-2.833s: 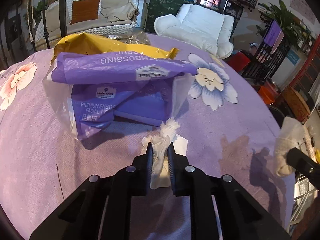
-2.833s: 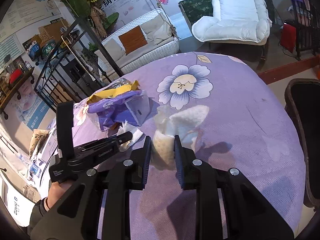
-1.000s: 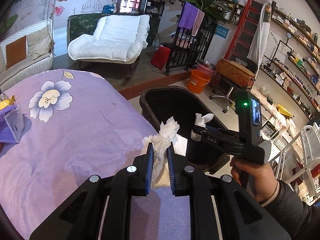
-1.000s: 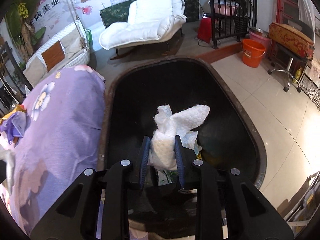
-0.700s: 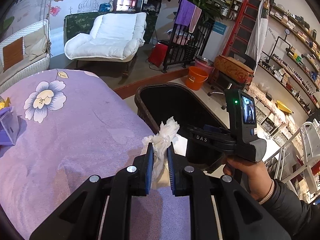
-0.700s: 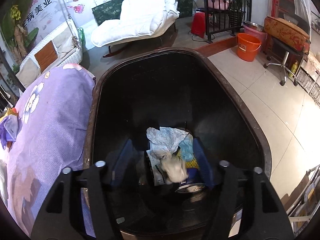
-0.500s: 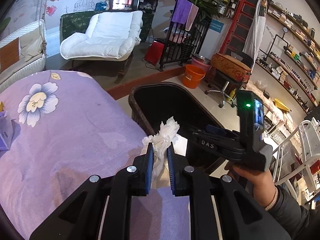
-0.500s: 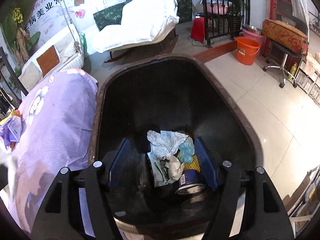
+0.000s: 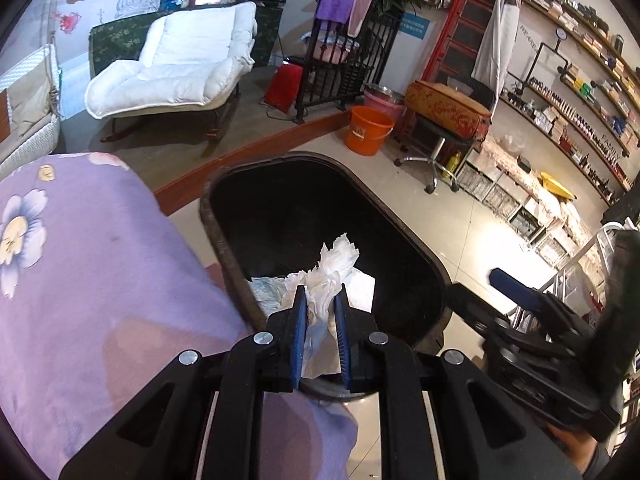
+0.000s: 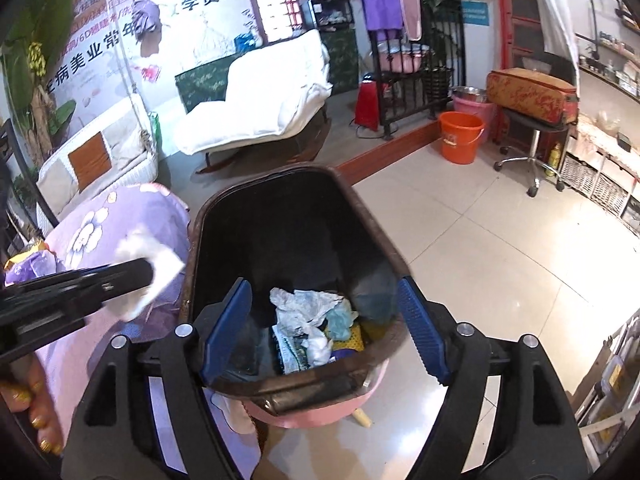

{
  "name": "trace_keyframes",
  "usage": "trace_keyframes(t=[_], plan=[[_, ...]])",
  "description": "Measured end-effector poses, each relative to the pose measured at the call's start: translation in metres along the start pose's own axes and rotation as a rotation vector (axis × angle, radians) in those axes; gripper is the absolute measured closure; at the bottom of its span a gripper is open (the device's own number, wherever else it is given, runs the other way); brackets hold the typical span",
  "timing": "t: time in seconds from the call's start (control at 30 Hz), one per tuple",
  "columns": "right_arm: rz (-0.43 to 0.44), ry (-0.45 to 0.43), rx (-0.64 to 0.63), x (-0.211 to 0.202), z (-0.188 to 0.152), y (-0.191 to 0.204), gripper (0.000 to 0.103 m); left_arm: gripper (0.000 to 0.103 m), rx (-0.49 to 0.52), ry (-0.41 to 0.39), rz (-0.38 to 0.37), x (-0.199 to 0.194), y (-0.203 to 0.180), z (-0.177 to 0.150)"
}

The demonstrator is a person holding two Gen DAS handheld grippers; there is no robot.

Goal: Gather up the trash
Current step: 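Lower the tissue into the bin and open the left tool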

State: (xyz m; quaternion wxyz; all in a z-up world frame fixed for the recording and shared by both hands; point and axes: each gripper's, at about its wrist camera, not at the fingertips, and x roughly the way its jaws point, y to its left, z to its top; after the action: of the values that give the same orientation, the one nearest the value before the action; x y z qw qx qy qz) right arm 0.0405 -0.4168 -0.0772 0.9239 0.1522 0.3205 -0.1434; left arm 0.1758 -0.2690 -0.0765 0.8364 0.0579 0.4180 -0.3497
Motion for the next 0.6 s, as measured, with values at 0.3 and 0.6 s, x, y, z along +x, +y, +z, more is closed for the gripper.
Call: trace_keyframes(t=[0.3, 0.6], plan=[[-0.038, -0.035, 0.045, -0.018, -0.001, -0.024, 0.027, 0.088, -0.005, 0.073, -0.020, 0.037, -0.008, 0.011], [-0.040, -0.043, 0.070, -0.026, -0.004, -0.041, 0.027, 0.072, 0.031, 0.114, -0.008, 0.057, -0.014, 0.018]])
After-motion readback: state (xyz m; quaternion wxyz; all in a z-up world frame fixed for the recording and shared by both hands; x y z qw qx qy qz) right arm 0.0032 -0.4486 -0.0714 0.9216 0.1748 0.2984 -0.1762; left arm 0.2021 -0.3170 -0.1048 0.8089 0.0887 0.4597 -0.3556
